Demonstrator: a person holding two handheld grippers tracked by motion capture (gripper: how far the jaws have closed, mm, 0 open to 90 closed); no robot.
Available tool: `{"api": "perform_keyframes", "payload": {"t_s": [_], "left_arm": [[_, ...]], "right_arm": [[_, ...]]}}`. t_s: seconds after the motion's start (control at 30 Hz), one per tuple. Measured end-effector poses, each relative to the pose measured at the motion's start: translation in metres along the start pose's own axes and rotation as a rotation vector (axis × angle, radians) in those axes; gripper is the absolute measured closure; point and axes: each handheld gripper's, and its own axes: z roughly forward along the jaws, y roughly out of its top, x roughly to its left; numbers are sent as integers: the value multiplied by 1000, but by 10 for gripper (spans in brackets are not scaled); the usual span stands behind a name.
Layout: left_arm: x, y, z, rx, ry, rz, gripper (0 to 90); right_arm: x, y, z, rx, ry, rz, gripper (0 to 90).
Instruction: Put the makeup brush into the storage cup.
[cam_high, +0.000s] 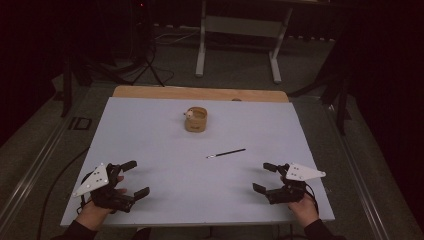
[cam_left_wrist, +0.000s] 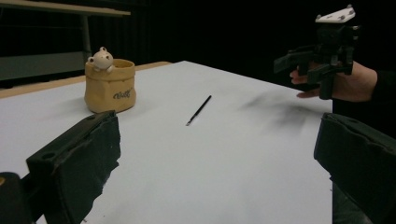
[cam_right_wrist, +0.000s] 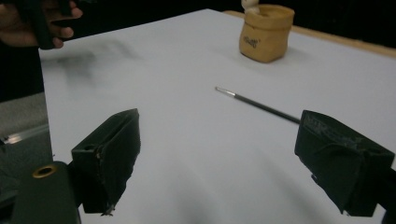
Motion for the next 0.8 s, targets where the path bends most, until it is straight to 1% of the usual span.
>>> {"api": "perform_keyframes", "payload": {"t_s": [0.1,0.17,0.2,0.23,0.27,0.3,0.37,0.43,0.53,0.57,0.63,0.7,0.77,0.8], "left_arm": [[1,0,0,-2,2,-8,10],[1,0,0,-1,6,-6,10],[1,1,0,-1,7,-4,10],[1,1,0,-1,7,-4,10],[0,1,0,-5,9,-4,10],[0,1,0,-8,11,-4,10],[0,2,-1,-10,11,-2,10],[1,2,-1,-14,11,-3,10],[1,2,-1,-16,10,-2,10],[0,3,-2,-17,9,-4,10],[0,3,-2,-19,9,-5,10],[1,3,-2,-21,8,-8,10],[1,3,-2,-21,7,-9,10],[1,3,-2,-22,7,-9,10]], "right_arm": [[-4,-3,2,27,-18,6,142],[-7,-4,4,51,-30,22,142],[-9,-6,5,68,-28,37,142],[-9,-6,5,68,-28,37,142],[-10,-7,5,73,-22,47,142],[-13,-8,6,95,-25,53,143],[-16,-9,9,120,-30,46,143],[-19,-9,12,160,-40,36,143],[-23,-8,17,223,-44,14,143],[-24,-8,18,231,-46,1,142],[-27,-6,21,265,-26,1,142],[-31,-3,23,283,-3,1,143],[-35,0,24,301,7,-5,143],[-37,1,25,312,18,1,142]]}}
